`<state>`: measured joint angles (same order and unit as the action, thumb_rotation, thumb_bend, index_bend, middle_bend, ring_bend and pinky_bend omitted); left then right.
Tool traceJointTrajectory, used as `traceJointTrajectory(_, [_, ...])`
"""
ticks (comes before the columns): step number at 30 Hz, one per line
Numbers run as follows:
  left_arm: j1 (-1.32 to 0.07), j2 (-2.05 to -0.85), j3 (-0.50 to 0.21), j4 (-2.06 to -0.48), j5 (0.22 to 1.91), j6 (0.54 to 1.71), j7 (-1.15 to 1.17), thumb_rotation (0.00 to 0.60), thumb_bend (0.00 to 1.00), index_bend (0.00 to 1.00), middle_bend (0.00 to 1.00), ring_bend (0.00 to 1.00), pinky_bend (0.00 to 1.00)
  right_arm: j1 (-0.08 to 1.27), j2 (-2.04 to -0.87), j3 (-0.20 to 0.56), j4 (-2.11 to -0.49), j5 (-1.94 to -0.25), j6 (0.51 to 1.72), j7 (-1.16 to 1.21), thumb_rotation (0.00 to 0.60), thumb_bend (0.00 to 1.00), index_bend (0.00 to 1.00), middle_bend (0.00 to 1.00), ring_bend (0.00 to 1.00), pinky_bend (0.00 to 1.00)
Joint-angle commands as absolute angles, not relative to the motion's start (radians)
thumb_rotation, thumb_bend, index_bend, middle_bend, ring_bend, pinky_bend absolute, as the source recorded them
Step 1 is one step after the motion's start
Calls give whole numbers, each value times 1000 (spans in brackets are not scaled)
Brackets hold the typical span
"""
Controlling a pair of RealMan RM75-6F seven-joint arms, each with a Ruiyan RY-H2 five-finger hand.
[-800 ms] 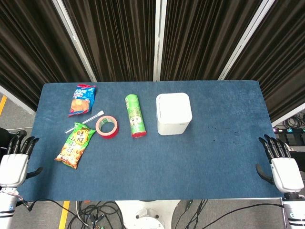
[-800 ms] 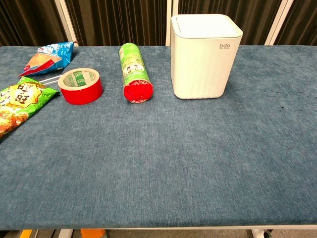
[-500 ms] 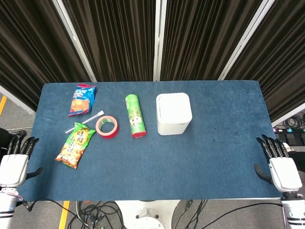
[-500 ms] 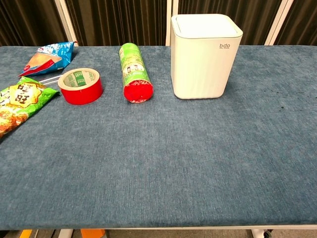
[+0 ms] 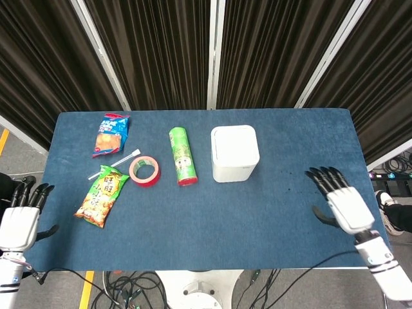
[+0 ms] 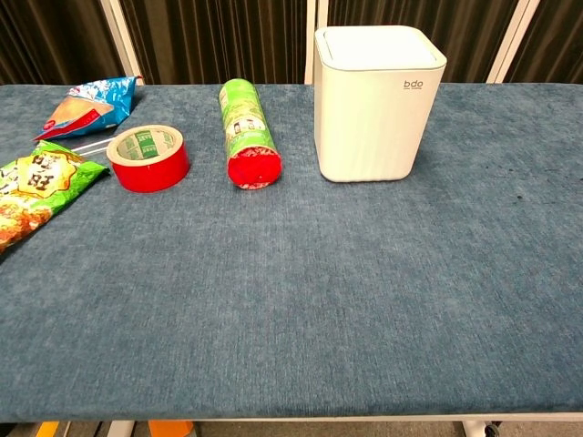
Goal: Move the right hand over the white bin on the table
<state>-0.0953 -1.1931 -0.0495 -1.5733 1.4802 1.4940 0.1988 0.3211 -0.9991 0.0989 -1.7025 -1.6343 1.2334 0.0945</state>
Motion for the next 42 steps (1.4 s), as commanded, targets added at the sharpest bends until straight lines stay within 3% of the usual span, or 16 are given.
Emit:
traceJointTrajectory(1, [-99,-1190,-51,-1576,1479,1490,200,600,0,135,123,12,4,481,-1009,171,-1727,-1607,1055,99,600,297,105,92,0,0])
traceJointTrajectory(10, [-108,-1185,-56,-1570,1472,1477,189,600,0,135,124,12,4,690,-1155,239,-1647,-1498,850,38,600,296,207,147,0,0])
traceJointTrajectory(18, [-104,-1185,-55,-1557,1470,1481,173,600,0,135,123,12,4,750,-1247,241,-1578,-1410,816,-53,600,296,248,161,0,0])
traceJointTrajectory(24, [-99,-1185,-53,-1555,1476,1494,169,600,0,135,123,12,4,780,-1260,202,-1575,-1381,753,-73,600,297,270,188,0,0])
traceJointTrajectory(31, [-96,-1186,-53,-1555,1478,1500,169,600,0,135,123,12,4,765,-1235,206,-1610,-1393,815,-26,600,296,272,190,0,0])
traceJointTrajectory(36, [-97,-1185,-56,-1555,1487,1508,170,600,0,135,123,12,4,725,-1218,235,-1614,-1454,975,12,600,297,243,165,0,0])
traceJointTrajectory(42, [-99,-1183,-54,-1559,1497,1511,168,600,0,135,123,12,4,664,-1155,231,-1647,-1473,1084,12,600,297,205,151,0,0])
